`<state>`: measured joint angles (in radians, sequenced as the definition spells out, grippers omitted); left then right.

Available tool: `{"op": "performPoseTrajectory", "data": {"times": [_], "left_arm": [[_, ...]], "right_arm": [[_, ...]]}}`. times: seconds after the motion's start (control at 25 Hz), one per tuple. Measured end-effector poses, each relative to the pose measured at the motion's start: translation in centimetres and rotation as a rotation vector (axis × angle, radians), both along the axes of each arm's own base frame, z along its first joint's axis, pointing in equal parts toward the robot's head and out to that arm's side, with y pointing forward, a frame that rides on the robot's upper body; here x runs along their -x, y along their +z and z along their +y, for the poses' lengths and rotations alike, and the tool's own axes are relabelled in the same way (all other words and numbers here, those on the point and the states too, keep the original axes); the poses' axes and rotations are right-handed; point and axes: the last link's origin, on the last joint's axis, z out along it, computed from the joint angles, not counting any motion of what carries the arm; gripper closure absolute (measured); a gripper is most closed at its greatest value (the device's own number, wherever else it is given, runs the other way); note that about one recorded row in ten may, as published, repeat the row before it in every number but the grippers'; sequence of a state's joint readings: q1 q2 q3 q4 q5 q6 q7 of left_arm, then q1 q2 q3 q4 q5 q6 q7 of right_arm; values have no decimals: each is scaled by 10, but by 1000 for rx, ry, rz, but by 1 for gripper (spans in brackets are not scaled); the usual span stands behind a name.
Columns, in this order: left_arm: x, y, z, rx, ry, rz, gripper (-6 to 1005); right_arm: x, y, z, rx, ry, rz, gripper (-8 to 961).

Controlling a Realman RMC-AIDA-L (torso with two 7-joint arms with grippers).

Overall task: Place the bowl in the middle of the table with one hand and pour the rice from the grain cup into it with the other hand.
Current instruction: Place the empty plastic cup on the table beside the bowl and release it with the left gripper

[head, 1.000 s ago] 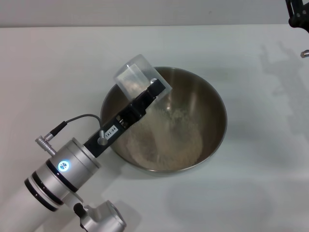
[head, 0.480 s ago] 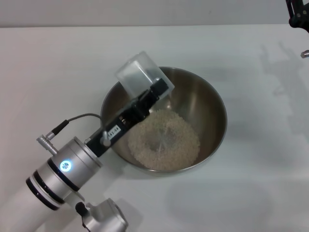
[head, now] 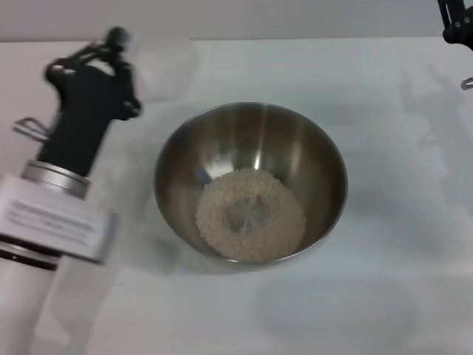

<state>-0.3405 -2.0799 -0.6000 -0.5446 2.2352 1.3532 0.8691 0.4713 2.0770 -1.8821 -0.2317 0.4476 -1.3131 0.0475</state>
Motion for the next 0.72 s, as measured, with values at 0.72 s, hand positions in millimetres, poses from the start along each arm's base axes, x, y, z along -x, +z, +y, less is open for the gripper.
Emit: {"op": "performPoseTrajectory", "data": {"times": [0.72], "left_arm": [[82,-5,35,280,541,-576,968]], "right_arm": [[4,-1,0,4,18,-3,485]]}}
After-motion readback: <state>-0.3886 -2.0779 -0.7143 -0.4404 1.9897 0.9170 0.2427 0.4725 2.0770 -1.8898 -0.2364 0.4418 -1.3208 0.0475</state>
